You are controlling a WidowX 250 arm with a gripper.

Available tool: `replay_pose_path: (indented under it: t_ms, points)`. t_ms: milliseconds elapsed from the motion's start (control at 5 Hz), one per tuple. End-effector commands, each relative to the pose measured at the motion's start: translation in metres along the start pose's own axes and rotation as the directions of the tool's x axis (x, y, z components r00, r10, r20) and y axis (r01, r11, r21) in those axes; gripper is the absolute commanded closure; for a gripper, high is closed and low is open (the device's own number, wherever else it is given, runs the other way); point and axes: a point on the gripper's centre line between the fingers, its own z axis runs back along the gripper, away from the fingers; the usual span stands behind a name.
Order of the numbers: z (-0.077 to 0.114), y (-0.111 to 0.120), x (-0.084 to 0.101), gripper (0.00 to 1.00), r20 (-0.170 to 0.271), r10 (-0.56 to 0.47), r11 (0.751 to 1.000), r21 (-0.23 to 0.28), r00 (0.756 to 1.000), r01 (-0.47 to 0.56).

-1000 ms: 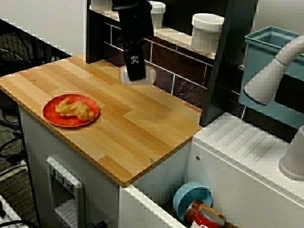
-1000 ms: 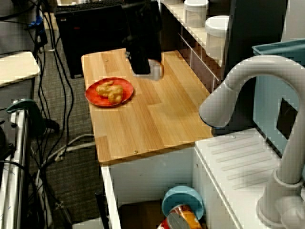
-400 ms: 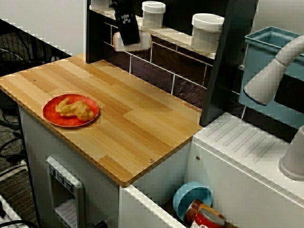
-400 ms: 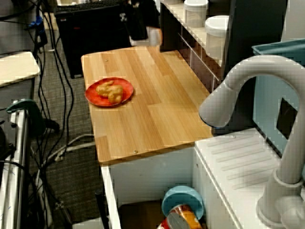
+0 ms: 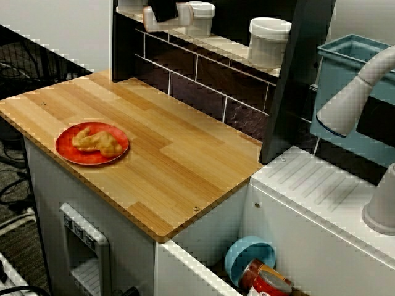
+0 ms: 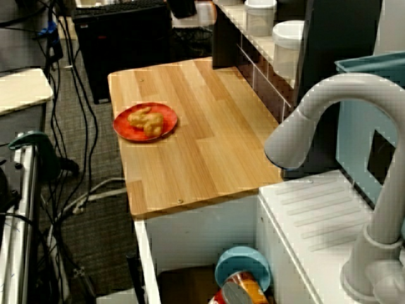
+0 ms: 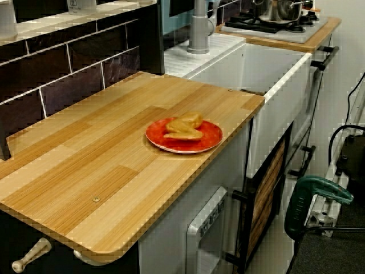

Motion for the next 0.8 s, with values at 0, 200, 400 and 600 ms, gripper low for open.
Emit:
replay_pose_path:
  t_ms: [0, 200, 400, 600]
  points:
    - [0.012, 0.003, 0.0, 1.0, -0.103, -0.205, 0.976, 0.054, 0.973, 0.211]
    - [0.01, -0.003, 0.0, 1.0, -0.203, -0.332, 0.938, 0.035, 0.921, 0.346]
    - [0.01, -0.005, -0.006, 1.0, -0.27, -0.377, 0.916, 0.033, 0.886, 0.4]
    - [0.005, -0.005, -0.018, 1.0, -0.289, -0.339, 0.916, 0.114, 0.895, 0.384]
